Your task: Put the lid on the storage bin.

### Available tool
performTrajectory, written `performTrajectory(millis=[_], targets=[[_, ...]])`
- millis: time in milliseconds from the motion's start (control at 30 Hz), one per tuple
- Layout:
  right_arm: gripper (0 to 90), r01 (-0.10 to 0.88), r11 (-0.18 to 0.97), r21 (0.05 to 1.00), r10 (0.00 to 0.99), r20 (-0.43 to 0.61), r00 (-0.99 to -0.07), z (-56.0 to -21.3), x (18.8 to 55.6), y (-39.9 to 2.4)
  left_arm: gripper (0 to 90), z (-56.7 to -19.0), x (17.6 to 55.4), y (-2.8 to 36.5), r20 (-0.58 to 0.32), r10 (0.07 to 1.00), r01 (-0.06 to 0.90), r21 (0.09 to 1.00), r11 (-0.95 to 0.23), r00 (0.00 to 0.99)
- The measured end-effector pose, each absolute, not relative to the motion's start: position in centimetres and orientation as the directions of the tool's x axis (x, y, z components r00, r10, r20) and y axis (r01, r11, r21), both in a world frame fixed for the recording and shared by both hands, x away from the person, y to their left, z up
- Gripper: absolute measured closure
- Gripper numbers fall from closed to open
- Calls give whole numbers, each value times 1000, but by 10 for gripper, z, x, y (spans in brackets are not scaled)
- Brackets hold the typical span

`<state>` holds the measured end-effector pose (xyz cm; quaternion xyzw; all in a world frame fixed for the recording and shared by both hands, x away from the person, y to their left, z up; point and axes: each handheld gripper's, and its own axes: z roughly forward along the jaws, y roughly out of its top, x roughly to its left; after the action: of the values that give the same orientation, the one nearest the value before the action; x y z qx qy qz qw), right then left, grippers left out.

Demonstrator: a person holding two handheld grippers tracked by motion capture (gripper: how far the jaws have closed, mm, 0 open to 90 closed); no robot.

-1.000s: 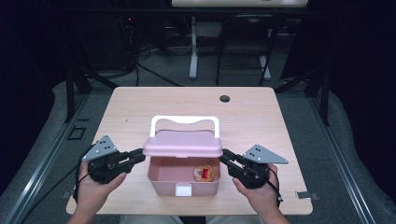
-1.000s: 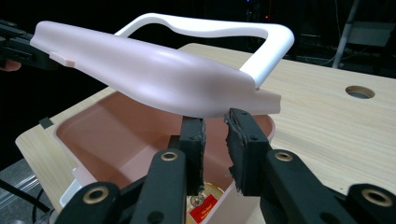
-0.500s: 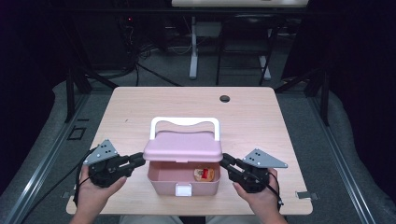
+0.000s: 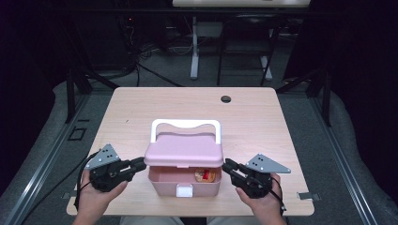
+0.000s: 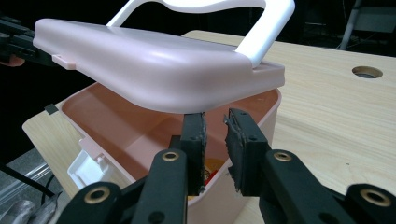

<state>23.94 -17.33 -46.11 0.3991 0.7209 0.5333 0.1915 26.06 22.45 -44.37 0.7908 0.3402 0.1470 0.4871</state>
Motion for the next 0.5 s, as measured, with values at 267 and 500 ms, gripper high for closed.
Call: performTrajectory(millis=[267, 500], targets=[[766, 389, 110, 915, 781, 163, -603, -467, 237, -175, 782, -451, 258, 226, -114, 678, 402, 870, -285, 726], [767, 399, 106, 911, 783, 171, -599, -472, 237, -175, 782, -458, 257, 225, -119, 678, 409, 866, -286, 726]])
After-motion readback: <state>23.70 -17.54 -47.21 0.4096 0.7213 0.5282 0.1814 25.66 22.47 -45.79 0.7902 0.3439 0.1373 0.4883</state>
